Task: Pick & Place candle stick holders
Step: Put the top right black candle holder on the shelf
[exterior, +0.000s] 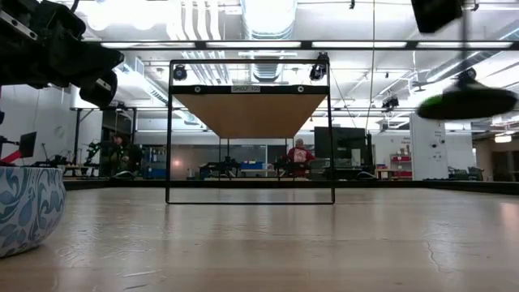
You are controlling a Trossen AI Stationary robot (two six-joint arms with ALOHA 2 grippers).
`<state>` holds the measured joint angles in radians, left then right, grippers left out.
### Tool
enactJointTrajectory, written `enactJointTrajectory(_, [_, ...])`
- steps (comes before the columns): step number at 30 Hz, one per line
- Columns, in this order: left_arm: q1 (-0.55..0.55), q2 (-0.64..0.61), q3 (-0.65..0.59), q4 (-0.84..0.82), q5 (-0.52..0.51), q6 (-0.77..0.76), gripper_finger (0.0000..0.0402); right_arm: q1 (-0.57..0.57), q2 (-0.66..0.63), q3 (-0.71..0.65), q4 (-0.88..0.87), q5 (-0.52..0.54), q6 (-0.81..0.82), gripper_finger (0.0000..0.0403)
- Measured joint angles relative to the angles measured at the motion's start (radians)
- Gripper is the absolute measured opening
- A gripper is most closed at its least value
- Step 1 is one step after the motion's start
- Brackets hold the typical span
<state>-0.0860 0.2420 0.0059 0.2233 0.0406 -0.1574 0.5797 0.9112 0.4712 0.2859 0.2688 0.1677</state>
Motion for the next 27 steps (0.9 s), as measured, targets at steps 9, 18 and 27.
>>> enactJointTrajectory(9, [0.000, 0.000, 0.000, -0.002, 0.000, 0.000, 0.0014, -0.112, 0.022, 0.449, -0.412, 0.179, -0.118, 0.0020])
enactJointTrajectory(18, [0.000, 0.000, 0.000, -0.007, 0.000, 0.000, 0.0014, -0.463, 0.136, 0.663, -0.440, 0.084, -0.151, 0.0019])
enactJointTrajectory(27, [0.000, 0.000, 0.000, -0.008, 0.000, 0.000, 0.0014, -0.874, 0.392, 0.867, -0.432, -0.259, -0.114, 0.0020])
